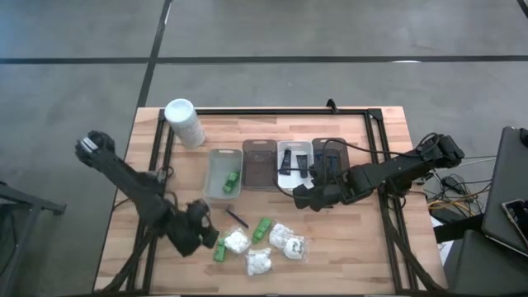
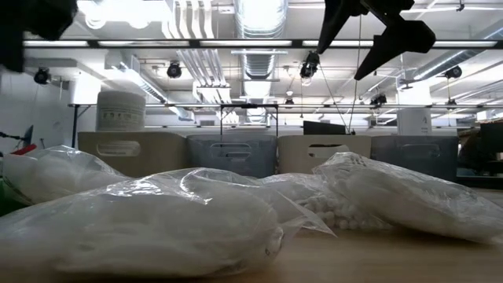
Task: Pick & Place Travel size toiletries
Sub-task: Put the left green shampoo into the gray bin
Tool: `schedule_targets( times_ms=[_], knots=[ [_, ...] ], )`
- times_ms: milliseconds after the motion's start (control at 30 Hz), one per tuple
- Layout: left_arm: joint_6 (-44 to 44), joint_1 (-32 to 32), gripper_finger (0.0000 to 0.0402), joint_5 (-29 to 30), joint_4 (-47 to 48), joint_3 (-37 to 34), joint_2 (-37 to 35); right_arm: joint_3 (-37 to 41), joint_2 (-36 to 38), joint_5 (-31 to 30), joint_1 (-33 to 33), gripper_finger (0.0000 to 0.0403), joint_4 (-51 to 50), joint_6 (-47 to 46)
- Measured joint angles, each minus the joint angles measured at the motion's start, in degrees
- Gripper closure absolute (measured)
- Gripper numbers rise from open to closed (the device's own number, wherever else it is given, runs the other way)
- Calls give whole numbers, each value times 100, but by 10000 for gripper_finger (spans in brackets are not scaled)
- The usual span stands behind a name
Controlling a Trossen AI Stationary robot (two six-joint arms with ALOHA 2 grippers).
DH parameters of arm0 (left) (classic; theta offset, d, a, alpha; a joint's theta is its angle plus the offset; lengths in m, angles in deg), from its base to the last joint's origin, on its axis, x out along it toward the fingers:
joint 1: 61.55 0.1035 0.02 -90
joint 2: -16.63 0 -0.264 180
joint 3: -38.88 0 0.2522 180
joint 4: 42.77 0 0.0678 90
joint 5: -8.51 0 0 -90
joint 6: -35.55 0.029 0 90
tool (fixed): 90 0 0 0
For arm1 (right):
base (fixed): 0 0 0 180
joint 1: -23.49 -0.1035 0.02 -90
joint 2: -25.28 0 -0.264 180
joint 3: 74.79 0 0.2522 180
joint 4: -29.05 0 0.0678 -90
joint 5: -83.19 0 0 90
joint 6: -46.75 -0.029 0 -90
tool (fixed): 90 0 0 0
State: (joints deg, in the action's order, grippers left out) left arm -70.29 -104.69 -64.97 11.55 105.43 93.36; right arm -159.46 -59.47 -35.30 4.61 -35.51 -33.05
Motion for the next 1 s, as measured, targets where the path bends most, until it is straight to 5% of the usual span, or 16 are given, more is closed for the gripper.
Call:
schedule_targets(
  times_ms=[533,1000],
  knots=[
    [-415,-250,136,-366,-308,1132,2194,0,-2,197,-40,74,-229,399],
    [-426,-86,145,-523,-260,1204,2815,0,-7,196,-218,42,-601,482]
  ],
)
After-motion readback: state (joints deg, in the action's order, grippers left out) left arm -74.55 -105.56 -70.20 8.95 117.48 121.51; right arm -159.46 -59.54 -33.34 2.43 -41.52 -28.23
